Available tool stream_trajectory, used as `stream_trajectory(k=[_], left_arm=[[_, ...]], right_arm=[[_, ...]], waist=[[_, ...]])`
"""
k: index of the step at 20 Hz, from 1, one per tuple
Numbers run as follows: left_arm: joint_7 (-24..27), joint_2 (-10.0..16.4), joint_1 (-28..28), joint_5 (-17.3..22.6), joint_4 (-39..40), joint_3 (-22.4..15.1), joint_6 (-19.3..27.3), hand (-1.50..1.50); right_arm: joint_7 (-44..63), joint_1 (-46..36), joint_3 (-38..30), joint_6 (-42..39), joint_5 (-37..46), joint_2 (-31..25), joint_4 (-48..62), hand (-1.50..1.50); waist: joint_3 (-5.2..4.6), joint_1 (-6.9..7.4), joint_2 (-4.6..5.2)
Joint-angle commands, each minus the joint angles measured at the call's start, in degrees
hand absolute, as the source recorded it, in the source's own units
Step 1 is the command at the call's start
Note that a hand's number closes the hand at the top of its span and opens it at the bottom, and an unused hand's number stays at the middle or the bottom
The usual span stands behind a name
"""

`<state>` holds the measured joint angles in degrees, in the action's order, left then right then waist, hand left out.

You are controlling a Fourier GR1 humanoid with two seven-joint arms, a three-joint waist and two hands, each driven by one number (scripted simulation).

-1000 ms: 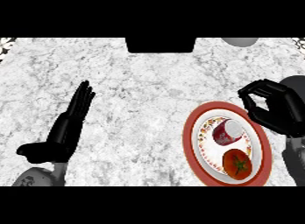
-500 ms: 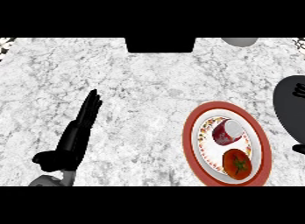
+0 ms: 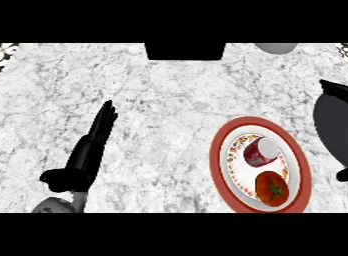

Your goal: Pick the can from the plate and place it in the pan

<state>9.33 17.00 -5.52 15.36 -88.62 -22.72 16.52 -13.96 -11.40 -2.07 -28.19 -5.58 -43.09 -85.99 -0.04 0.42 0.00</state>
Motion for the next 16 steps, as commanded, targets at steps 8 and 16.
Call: stream_trajectory(k=[8,16], left_arm=[[2.2,-1.2,-0.8,-0.1,3.4,2.0,-2.6,0.0],[0.0,-1.9,0.7,-1.7,1.8,5.0,-5.1,0.0]], right_arm=[[10.7,-7.5,18.9,-1.4,21.3,2.5,-3.0,-1.5],[12.8,-4.5,20.5,-2.8,31.6,7.2,-3.6,-1.5]], waist=[[0.0,0.51,0.21],[0.03,-0.34,-0.02]])
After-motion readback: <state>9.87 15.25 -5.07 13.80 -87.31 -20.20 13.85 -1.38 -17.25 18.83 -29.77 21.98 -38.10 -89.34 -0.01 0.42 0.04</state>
